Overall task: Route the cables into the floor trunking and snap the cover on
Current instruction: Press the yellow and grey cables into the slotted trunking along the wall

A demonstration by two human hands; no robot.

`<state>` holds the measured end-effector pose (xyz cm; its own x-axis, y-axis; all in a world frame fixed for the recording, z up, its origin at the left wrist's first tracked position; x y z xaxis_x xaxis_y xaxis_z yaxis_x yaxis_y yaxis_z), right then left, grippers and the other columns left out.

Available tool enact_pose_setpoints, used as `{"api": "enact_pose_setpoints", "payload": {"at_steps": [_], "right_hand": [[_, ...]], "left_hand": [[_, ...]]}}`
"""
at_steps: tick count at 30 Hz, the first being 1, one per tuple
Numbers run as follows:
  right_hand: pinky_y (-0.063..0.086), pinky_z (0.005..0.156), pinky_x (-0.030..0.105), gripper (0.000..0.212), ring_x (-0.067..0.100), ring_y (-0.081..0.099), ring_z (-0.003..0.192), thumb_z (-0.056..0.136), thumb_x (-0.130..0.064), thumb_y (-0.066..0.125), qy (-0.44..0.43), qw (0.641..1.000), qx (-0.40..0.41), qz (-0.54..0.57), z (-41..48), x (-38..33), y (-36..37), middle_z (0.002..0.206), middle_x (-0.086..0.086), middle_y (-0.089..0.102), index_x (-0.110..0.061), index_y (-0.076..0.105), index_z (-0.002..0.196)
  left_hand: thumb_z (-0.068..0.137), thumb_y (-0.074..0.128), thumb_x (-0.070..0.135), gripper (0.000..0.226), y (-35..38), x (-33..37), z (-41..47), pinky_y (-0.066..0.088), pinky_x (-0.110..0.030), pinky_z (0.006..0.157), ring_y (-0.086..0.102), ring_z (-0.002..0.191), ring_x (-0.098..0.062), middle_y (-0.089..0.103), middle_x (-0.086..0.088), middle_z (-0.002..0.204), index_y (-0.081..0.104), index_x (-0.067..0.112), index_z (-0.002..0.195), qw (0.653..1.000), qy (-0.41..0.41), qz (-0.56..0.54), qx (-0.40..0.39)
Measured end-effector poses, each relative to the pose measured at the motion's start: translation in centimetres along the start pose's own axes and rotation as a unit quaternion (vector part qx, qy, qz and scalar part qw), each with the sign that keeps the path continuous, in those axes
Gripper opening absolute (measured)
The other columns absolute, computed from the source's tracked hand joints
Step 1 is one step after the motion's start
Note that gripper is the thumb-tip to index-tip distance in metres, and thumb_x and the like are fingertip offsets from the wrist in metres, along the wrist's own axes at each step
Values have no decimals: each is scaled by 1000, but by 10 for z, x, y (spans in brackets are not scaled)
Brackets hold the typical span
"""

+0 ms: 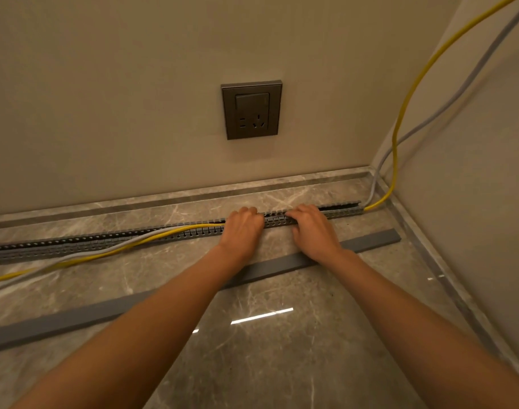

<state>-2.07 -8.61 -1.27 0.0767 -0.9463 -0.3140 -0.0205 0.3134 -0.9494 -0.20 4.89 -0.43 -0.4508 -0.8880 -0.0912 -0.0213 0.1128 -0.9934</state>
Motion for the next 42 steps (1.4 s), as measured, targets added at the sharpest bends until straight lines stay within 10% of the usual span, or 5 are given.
{"api": "enact_pose_setpoints", "payload": {"at_steps": [8, 14, 19, 42], "right_hand": [[39, 99, 36, 35, 29, 45, 117, 89, -1, 44, -7, 999, 38, -35, -4, -8, 5, 124, 14, 55, -2, 54, 123], [49, 84, 44, 23, 39, 58, 97, 79, 8, 54, -74, 992, 92, 44, 7, -55, 14, 98, 22, 67, 5, 67, 98], [40, 98, 39, 28, 31, 49, 114, 90, -2, 48, -98, 990, 48, 90, 18, -110, 25, 118, 16, 61, -1, 61, 116], [45, 83, 35, 20, 28, 51, 107, 90, -3, 55, 72, 993, 79, 57, 23, -179, 51, 108, 16, 59, -5, 69, 104]], "left_hand": [[91, 49, 4, 22, -2, -29, -6, 48, -42, 85, 60, 99, -35, 66, -19, 107, 66, 4, 105, 982, -11, -191, 12], [91, 54, 10, 25, 0, -79, -41, 46, -41, 90, 55, 109, -34, 59, -17, 118, 61, 4, 115, 982, -85, -162, 39], [89, 55, 9, 25, 6, -125, -66, 46, -44, 88, 54, 106, -37, 58, -19, 117, 58, 2, 113, 985, -120, -120, 16], [94, 46, 12, 23, 13, -202, -69, 43, -37, 74, 58, 102, -34, 63, -17, 111, 64, 8, 108, 992, 72, -97, -28]]}}
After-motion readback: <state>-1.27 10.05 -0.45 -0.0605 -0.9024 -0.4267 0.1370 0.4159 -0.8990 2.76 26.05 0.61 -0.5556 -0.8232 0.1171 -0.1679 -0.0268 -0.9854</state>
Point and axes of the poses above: each hand's wrist, its own z-axis towards the middle knuckle, its own y-axis out of the palm, x = y × z, the point moved 1 cm from there along z, towards the middle knuckle
